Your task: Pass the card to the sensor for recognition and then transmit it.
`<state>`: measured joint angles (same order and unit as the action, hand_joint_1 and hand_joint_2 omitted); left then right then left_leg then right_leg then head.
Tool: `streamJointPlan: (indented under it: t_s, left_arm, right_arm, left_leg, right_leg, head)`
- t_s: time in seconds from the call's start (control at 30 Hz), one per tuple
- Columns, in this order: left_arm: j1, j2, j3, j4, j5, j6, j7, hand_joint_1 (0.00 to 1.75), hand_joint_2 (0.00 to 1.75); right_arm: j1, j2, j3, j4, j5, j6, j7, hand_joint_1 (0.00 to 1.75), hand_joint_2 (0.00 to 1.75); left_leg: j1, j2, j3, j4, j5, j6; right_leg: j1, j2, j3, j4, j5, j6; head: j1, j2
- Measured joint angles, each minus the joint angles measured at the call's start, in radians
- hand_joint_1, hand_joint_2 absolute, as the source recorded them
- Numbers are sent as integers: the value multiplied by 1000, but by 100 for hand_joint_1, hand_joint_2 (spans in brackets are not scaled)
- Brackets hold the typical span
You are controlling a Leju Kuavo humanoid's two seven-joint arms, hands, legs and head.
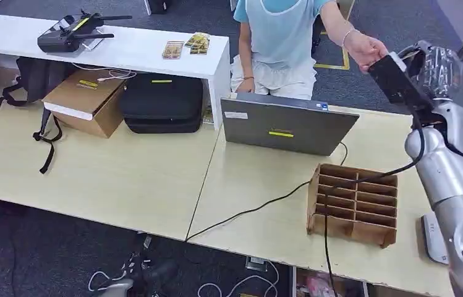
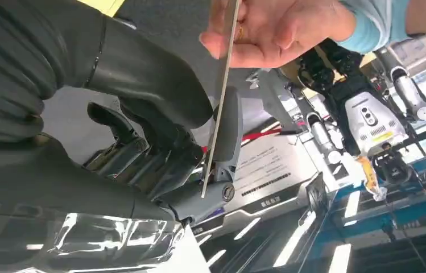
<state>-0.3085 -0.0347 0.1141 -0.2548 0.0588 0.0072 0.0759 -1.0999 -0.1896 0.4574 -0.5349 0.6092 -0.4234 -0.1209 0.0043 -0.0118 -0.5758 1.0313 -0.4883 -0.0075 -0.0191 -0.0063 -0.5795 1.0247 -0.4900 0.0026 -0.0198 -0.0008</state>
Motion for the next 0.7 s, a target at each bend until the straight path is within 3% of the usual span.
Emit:
streamJointPlan:
  t_s: [0.7]
  left_arm:
    - [-28,-18,0,5,18,31,0,0,0]
  right_arm:
    - [-42,66,53,56,57,7,35,175,175]
  left_leg:
    - [0,0,0,0,0,0]
  right_leg:
    - [0,0,0,0,0,0]
  head:
    - [0,0]
